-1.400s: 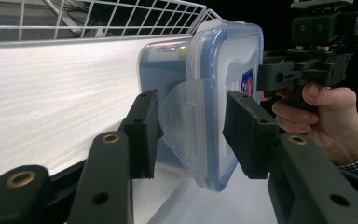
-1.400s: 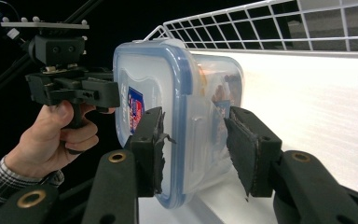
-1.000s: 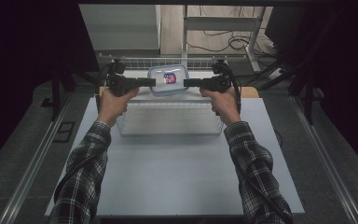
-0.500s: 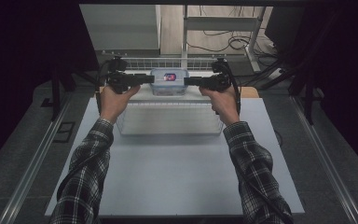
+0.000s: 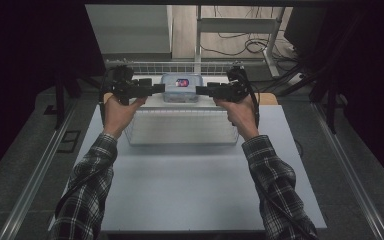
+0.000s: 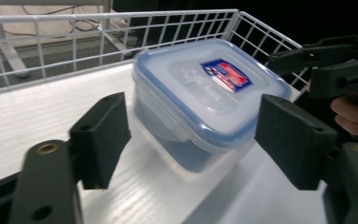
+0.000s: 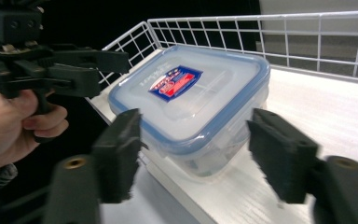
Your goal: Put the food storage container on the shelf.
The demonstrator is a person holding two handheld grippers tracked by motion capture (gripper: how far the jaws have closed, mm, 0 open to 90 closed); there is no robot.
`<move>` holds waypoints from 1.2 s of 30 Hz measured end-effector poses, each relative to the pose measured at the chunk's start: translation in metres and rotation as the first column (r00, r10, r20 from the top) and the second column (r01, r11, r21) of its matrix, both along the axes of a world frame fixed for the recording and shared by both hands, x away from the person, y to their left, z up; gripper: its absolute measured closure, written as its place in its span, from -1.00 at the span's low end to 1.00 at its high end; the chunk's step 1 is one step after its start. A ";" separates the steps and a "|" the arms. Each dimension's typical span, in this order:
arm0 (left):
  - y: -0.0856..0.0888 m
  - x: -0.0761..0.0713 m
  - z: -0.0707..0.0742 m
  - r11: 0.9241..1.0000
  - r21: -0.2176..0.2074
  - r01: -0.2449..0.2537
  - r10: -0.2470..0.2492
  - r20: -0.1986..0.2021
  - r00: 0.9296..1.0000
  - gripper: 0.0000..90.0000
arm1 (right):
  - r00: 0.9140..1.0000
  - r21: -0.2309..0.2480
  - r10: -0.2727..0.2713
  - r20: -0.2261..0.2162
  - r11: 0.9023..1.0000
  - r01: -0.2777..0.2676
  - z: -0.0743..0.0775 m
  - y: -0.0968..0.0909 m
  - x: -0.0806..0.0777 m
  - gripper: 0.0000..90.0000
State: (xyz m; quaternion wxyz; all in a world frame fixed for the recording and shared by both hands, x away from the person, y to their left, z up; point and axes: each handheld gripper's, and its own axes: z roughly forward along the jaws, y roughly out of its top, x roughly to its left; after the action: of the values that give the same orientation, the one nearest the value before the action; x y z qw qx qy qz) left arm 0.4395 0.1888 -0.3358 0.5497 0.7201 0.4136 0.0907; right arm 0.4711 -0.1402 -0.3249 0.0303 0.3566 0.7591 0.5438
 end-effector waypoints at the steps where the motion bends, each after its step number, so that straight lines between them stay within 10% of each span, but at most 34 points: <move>1: 0.000 0.000 0.000 1.000 0.000 0.000 0.000 0.000 1.000 -0.56 | 1.000 0.000 0.000 0.000 1.000 0.000 0.000 0.000 0.000 -0.37; 8: -0.002 -0.017 -0.004 0.999 -0.002 0.037 -0.037 0.028 0.999 -0.77 | 0.999 -0.049 0.009 0.042 0.999 -0.007 -0.006 0.003 -0.012 -0.69; 36: -0.023 -0.080 -0.035 0.991 0.079 0.105 -0.113 0.112 0.987 -0.93 | 0.986 -0.120 0.067 0.153 0.992 -0.049 -0.022 0.002 -0.064 -0.92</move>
State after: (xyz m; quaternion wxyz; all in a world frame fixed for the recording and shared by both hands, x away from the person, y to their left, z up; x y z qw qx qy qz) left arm 0.3600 0.1654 -0.3711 0.5505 0.7547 0.3371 0.1173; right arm 0.4069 -0.1380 -0.3465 0.0945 0.2884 0.7946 0.5259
